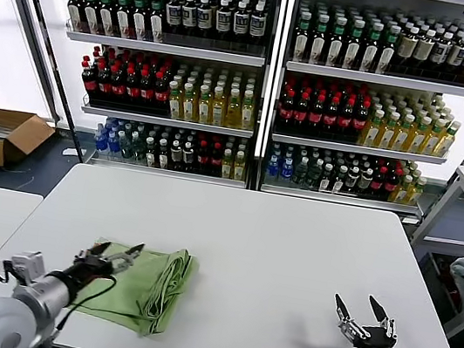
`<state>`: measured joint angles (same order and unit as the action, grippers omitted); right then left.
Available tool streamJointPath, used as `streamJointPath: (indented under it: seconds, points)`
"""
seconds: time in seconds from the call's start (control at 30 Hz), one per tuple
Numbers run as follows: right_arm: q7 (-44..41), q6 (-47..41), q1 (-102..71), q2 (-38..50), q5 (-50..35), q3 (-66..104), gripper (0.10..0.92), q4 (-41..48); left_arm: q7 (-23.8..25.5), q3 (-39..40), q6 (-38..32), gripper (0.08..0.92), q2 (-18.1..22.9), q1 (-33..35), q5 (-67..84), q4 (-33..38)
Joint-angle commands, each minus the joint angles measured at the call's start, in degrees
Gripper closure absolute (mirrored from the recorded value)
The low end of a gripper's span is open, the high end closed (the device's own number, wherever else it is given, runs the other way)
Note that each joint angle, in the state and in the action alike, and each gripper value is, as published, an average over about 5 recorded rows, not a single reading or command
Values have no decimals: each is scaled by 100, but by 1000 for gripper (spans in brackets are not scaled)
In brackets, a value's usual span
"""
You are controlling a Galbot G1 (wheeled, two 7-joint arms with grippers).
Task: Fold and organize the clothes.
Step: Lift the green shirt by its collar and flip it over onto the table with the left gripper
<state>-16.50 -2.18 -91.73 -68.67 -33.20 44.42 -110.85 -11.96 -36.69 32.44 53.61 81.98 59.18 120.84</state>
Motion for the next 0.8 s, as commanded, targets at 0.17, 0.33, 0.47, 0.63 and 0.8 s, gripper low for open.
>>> streamJointPath:
  seconds: [0.17,0.33,0.47,0.63,0.8]
  points:
    - [3,-15,-54,60,-109,42,203,-71,644,-752,53,177,-97,76,-853,-1627]
    - [5,-17,-49,76,-130,51,203,-69,780,-437,39,177,104,-59,-1255,-1723]
    - [5,-17,-31,104,-148,64,203,-50,818,-260,43,177,273,-63,-1381,-1622]
    - [4,-15,-19,138,-182,82,203,-27,812,-105,55,177,455,-65,-1396,-1587]
    - [3,-13,-8,145,-199,90,203,-9,799,24,47,213,566,-54,-1427,-1537]
